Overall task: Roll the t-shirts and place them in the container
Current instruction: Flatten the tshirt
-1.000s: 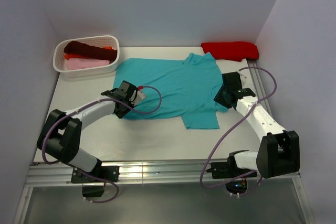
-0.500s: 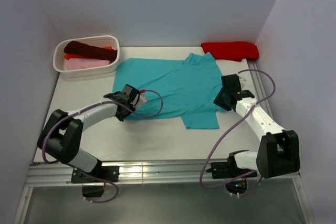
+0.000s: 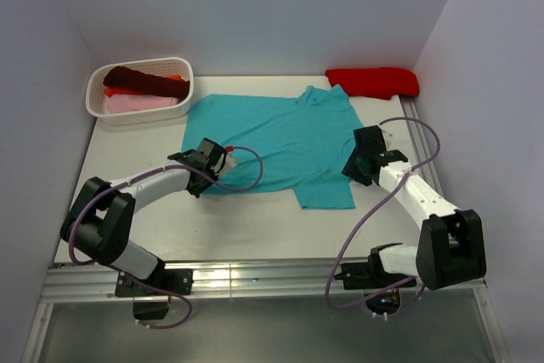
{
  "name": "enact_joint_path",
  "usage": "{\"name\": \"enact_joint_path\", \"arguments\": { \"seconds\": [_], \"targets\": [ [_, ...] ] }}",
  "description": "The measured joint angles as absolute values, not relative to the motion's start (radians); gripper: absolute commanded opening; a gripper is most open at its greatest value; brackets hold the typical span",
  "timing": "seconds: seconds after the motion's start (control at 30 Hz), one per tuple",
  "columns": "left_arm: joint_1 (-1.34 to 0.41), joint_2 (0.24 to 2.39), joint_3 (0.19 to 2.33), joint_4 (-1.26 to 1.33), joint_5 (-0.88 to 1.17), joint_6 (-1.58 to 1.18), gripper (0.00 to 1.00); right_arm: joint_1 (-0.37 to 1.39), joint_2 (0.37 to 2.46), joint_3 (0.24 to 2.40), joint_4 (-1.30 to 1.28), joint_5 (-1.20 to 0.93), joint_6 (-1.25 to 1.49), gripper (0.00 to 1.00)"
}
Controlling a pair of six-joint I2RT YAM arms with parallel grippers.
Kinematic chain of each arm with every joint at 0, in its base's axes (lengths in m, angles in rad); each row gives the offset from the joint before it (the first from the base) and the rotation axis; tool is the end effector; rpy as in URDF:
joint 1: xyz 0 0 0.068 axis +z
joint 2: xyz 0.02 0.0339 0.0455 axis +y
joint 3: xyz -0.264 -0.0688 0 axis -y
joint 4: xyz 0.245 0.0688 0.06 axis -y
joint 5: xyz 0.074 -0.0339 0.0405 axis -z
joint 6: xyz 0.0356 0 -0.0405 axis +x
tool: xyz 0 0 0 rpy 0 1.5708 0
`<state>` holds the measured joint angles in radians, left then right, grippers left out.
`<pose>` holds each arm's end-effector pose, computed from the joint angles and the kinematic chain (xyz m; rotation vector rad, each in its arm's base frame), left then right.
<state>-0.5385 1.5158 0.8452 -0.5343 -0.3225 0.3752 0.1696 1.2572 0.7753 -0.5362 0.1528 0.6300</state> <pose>0.2404 -0.1305 0.1712 1.1285 2.4817 0.4007 0.2382 0.0353 0.2113 0.6415 2.4925 0.1026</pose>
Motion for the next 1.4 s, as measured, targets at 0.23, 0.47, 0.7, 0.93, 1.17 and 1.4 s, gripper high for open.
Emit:
{"name": "enact_joint_path", "arguments": {
  "seconds": [0.23,0.47,0.7,0.93,1.17,1.4],
  "targets": [
    [-0.538,1.515,0.836,-0.538,-0.323,0.376,0.14,0.212,1.256,0.748,-0.538,0.154,0.630,0.47],
    [-0.538,1.488,0.835,-0.543,-0.318,0.373,0.27,0.218,1.225,0.710,-0.557,0.158,0.634,0.48],
    [-0.547,1.482,0.832,-0.540,-0.316,0.370,0.32,0.223,1.216,0.710,-0.558,0.161,0.635,0.48],
    [-0.550,1.503,0.821,-0.533,-0.316,0.360,0.35,0.225,1.216,0.710,-0.558,0.165,0.635,0.49],
    [-0.551,1.532,0.815,-0.507,-0.322,0.352,0.29,0.225,1.219,0.710,-0.558,0.168,0.635,0.49],
    [-0.551,1.563,0.799,-0.477,-0.340,0.352,0.15,0.225,1.237,0.710,-0.558,0.168,0.635,0.49]
  ]
}}
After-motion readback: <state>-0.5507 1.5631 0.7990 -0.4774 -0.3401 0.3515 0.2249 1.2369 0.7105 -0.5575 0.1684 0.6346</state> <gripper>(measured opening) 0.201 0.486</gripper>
